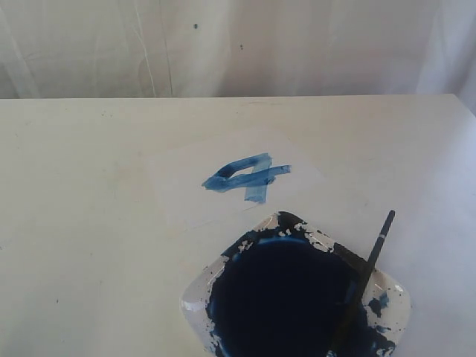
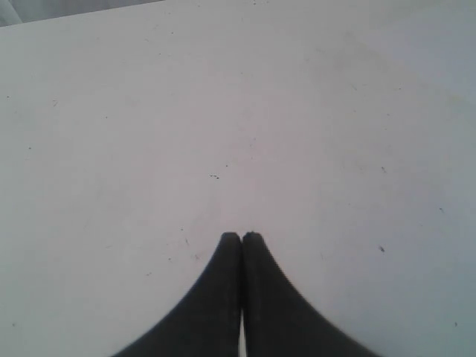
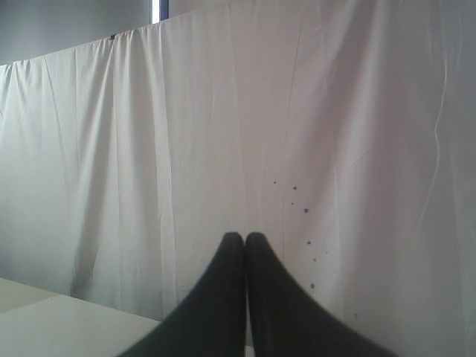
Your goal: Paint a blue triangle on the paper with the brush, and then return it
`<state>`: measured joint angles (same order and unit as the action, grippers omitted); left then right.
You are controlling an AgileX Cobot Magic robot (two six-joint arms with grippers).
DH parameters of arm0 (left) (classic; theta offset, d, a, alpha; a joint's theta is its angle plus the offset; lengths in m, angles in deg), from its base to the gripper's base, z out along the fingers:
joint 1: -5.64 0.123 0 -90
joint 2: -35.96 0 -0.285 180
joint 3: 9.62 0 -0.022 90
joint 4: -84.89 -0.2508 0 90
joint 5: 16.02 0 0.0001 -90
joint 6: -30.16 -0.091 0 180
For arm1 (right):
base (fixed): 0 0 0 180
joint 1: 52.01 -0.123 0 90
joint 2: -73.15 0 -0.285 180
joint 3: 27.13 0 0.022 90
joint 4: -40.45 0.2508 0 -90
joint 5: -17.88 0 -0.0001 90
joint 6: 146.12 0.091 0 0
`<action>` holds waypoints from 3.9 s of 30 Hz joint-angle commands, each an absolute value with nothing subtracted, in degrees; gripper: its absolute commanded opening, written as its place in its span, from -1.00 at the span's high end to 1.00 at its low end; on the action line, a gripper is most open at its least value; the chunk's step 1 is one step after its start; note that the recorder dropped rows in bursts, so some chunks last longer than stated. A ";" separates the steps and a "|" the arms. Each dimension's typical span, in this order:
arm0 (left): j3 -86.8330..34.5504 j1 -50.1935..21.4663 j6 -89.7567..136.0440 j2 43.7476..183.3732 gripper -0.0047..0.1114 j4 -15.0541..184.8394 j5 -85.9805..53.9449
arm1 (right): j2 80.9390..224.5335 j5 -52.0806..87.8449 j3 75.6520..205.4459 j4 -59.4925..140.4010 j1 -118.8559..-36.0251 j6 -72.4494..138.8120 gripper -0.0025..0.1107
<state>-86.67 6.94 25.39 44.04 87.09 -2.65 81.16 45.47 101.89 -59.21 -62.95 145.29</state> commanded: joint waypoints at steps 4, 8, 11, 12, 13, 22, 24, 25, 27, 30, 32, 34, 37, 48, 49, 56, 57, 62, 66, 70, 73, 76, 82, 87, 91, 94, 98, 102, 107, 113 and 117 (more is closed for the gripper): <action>-86.83 6.93 25.32 43.75 0.92 87.40 -2.70 | 80.94 45.20 102.30 -59.49 -63.36 145.54 0.96; -86.83 6.93 25.32 43.75 0.92 87.40 -2.70 | 80.94 45.20 102.30 -59.49 -63.39 145.54 0.96; -86.83 6.93 25.32 43.75 0.92 87.40 -2.70 | 80.94 45.20 102.30 -58.46 -63.39 145.54 0.96; -86.83 6.93 25.32 43.75 0.92 87.40 -2.70 | 80.94 45.20 102.30 -56.25 -63.39 145.54 0.96; -86.83 6.93 25.32 43.75 0.92 87.40 -2.70 | 80.94 45.20 102.30 -53.81 -63.39 145.54 0.96; -86.83 6.93 25.32 43.75 0.92 87.40 -2.70 | 80.94 45.20 102.30 -43.68 -63.39 145.54 0.96; -86.83 6.93 25.32 43.75 0.92 87.40 -2.70 | 80.94 45.20 102.30 -43.30 -63.39 145.54 0.96; -86.83 6.93 25.32 43.75 0.92 87.40 -2.70 | 80.94 45.20 102.30 -42.23 -63.39 145.54 0.96; -86.83 6.93 25.32 43.75 0.92 87.40 -2.70 | 80.94 45.20 102.30 -36.63 -63.39 145.54 0.96; -86.83 6.93 25.32 43.75 0.92 87.40 -2.70 | 80.94 45.20 102.30 -25.86 -63.39 145.54 0.96; -86.83 6.93 25.32 43.75 0.92 87.40 -2.70 | 80.94 45.20 102.30 -25.83 -63.39 145.54 0.96; -86.83 6.93 25.32 43.75 0.92 87.40 -2.70 | 80.94 45.20 102.30 -25.96 -63.39 145.54 0.96; -86.83 6.93 25.32 43.75 0.92 87.40 -2.70 | 80.94 45.20 102.30 -25.96 -63.39 145.54 0.96; -86.83 6.93 25.32 43.75 0.92 87.40 -2.70 | 80.94 44.31 102.28 -25.12 -63.50 145.54 0.96; -86.83 6.93 25.32 43.75 0.92 87.40 -2.70 | 80.94 44.31 102.28 -24.27 -63.61 145.54 0.96; -86.83 6.93 25.32 43.75 0.92 87.40 -2.70 | 80.94 41.05 97.55 7.03 -63.61 106.28 0.96; -86.83 6.93 25.32 43.75 0.92 87.40 -2.70 | 80.94 40.67 96.08 11.42 -63.61 96.13 0.96; -86.83 6.93 25.32 43.75 0.92 87.40 -2.70 | 80.94 26.67 89.10 32.50 -63.61 65.05 0.96; -86.83 6.93 25.32 43.75 0.92 87.40 -2.70 | 80.94 11.49 83.59 41.50 -63.61 35.08 0.96; -86.83 6.93 25.32 43.75 0.92 87.40 -2.70 | 80.94 8.05 79.06 41.50 -63.61 24.18 0.96; -86.83 6.93 25.32 43.75 0.92 87.40 -2.70 | 80.94 7.44 76.42 41.50 -63.61 24.84 0.96; -86.83 6.93 25.32 43.75 0.92 87.40 -2.70 | 80.94 6.16 75.65 41.50 -63.61 24.84 0.96; -86.83 6.93 25.32 43.75 0.92 87.40 -2.70 | 80.94 -2.44 75.65 41.37 -63.61 24.95 0.96; -86.83 6.93 25.32 43.75 0.92 87.40 -2.70 | 80.94 -2.53 75.65 41.37 -63.61 25.13 0.96; -86.83 6.93 25.32 43.75 0.92 87.40 -2.70 | 80.94 -2.53 75.65 41.37 -62.99 25.13 0.96; -86.83 6.93 25.32 43.75 0.92 87.40 -2.70 | 80.94 -2.53 75.65 41.37 -61.60 25.13 0.96; -86.83 6.93 25.32 43.75 0.92 87.40 -2.70 | 80.94 -2.53 75.65 41.37 -60.55 25.13 0.96; -86.83 6.93 25.32 43.75 0.92 87.40 -2.70 | 80.94 -2.53 75.65 41.37 -58.74 25.13 0.96; -86.83 6.93 25.32 43.75 0.92 87.40 -2.70 | 80.94 -2.53 75.65 41.37 -57.02 25.13 0.96; -86.83 6.93 25.32 43.75 0.92 87.40 -2.70 | 80.94 -2.53 75.65 41.37 -57.02 25.13 0.96; -86.83 6.93 25.32 43.75 0.92 87.40 -2.70 | 80.94 -2.53 75.65 41.37 -57.02 25.13 0.96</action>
<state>-86.67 6.94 25.39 44.04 86.99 -2.65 81.16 -3.00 75.77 41.46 -57.24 25.42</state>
